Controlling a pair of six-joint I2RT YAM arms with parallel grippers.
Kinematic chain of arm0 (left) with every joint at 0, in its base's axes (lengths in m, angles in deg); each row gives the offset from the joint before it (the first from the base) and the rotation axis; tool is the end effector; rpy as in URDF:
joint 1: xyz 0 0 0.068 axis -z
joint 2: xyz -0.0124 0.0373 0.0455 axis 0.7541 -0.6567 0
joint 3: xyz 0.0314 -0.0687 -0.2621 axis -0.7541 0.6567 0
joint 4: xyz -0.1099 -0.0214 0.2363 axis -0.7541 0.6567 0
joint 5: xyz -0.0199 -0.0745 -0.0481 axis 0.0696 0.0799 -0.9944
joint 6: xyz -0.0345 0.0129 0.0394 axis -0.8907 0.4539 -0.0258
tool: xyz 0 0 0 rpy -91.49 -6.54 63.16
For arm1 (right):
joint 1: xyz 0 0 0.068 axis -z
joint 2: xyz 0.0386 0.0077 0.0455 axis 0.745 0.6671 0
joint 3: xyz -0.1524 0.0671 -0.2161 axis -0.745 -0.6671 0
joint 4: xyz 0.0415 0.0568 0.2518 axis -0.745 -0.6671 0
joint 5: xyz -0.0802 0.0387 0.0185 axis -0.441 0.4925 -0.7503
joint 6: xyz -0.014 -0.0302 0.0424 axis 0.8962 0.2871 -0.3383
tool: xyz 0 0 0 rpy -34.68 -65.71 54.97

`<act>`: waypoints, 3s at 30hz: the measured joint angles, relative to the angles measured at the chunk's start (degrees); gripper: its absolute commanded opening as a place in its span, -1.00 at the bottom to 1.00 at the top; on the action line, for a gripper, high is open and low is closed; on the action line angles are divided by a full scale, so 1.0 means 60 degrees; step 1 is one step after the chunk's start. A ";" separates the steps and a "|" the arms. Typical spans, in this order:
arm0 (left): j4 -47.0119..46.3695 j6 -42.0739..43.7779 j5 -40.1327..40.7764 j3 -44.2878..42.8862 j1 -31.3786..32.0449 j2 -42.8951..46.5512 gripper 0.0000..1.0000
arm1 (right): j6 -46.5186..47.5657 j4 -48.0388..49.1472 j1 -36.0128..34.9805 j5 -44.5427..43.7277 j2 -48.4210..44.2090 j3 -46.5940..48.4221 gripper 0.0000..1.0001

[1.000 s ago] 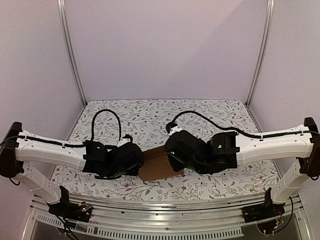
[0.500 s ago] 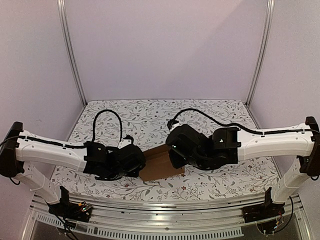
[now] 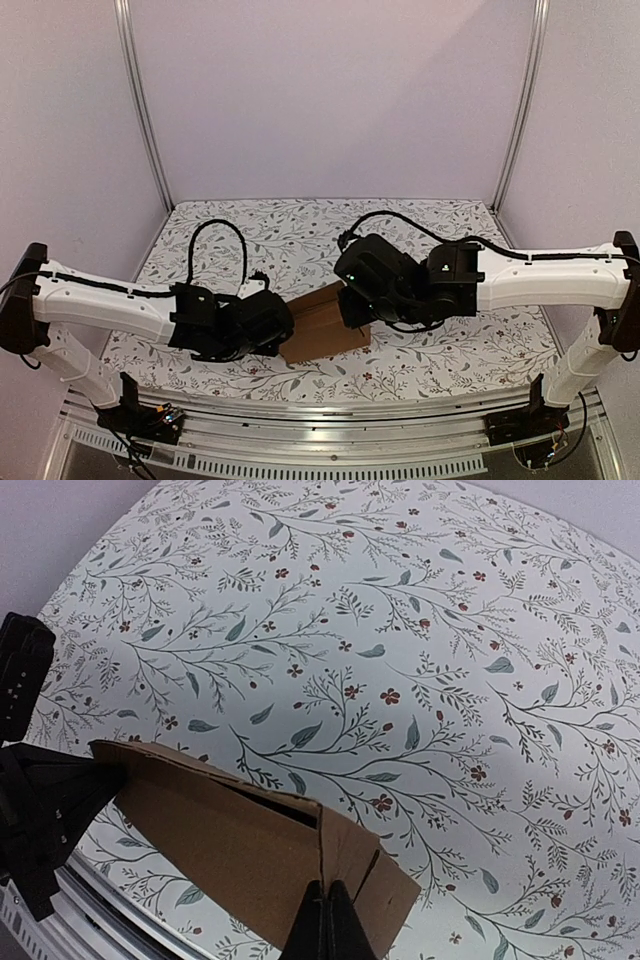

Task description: Fold the paper box

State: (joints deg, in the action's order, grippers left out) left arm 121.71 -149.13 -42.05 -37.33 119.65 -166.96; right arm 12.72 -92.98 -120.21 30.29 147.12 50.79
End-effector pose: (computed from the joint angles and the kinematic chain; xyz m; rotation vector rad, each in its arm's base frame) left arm 0.1088 -0.2510 0.1991 0.0700 2.4324 -0.1742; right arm 0.1238 0.3263 0.2828 -0.4608 2.2942 0.3441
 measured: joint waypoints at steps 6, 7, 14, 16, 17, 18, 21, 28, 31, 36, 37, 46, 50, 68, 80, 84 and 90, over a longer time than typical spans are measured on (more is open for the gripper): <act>0.0022 0.0025 0.0015 -0.0044 0.0026 -0.0066 -1.00 | -0.0204 -0.0153 0.0040 0.0153 0.0007 0.0124 -1.00; 0.0022 0.0025 0.0015 -0.0047 0.0033 -0.0080 -1.00 | -0.0229 -0.0175 0.0044 0.0171 0.0007 0.0153 -1.00; 0.0022 0.0025 0.0044 -0.0055 0.0066 -0.0106 -1.00 | -0.0346 -0.0200 0.0084 0.0197 0.0106 0.0193 -1.00; 0.0022 0.0022 0.0062 -0.0062 0.0087 -0.0106 -1.00 | -0.0379 -0.0200 0.0084 0.0186 0.0168 0.0193 -1.00; 0.0025 0.0025 0.0069 -0.0066 0.0098 -0.0106 -1.00 | -0.0386 -0.0204 0.0084 0.0178 0.0186 0.0193 -1.00; 0.0033 0.0025 0.0080 -0.0069 0.0102 -0.0106 -1.00 | -0.0397 -0.0204 0.0084 0.0171 0.0204 0.0200 -1.00; 0.0076 0.0022 0.0117 -0.0073 0.0113 -0.0106 -1.00 | -0.0426 -0.0200 0.0102 0.0168 0.0259 0.0233 -1.00; 0.0168 0.0022 0.0200 -0.0087 0.0120 -0.0106 -1.00 | -0.0433 -0.0080 0.0102 0.0197 0.0270 0.0135 -1.00; 0.0197 0.0025 0.0270 -0.0127 0.0120 -0.0106 -1.00 | -0.0426 0.0131 0.0120 0.0229 0.0182 -0.0266 -1.00; 0.0182 0.0025 0.0339 -0.0182 0.0131 -0.0106 -1.00 | -0.0404 0.0758 0.0113 0.0350 -0.0102 -0.1224 -1.00; 0.0178 0.0025 0.0342 -0.0197 0.0135 -0.0106 -1.00 | -0.0382 0.0940 0.0091 0.0353 -0.0171 -0.1475 -1.00; 0.0204 0.0066 0.0339 -0.0401 0.0157 -0.0295 -1.00 | -0.0444 0.2484 -0.0178 0.0266 -0.0313 -0.3202 -1.00; 0.0270 0.0106 0.0382 -0.0481 0.0153 -0.0404 -1.00 | -0.0517 0.3085 -0.0237 0.0102 -0.0444 -0.3595 -1.00; 0.0280 0.0091 0.0357 -0.0484 0.0175 -0.0412 -1.00 | -0.0073 0.3792 -0.0324 -0.0076 -0.0878 -0.3912 -0.40; 0.0310 0.0098 0.0306 -0.0572 0.0189 -0.0477 -1.00 | 0.1366 0.3391 -0.0302 -0.0237 -0.2065 -0.3071 -0.83; 0.0306 0.0098 0.0291 -0.0608 0.0193 -0.0510 -1.00 | 0.1836 0.3235 -0.0175 -0.0222 -0.1840 -0.2149 -1.00; 0.0306 0.0098 0.0255 -0.0641 0.0193 -0.0532 -1.00 | 0.2277 0.3330 -0.0044 -0.0138 -0.0758 -0.1002 -1.00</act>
State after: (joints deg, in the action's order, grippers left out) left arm 123.55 -148.54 -40.52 -41.18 120.80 -170.15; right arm 26.39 -73.00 -120.47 29.46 142.58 44.78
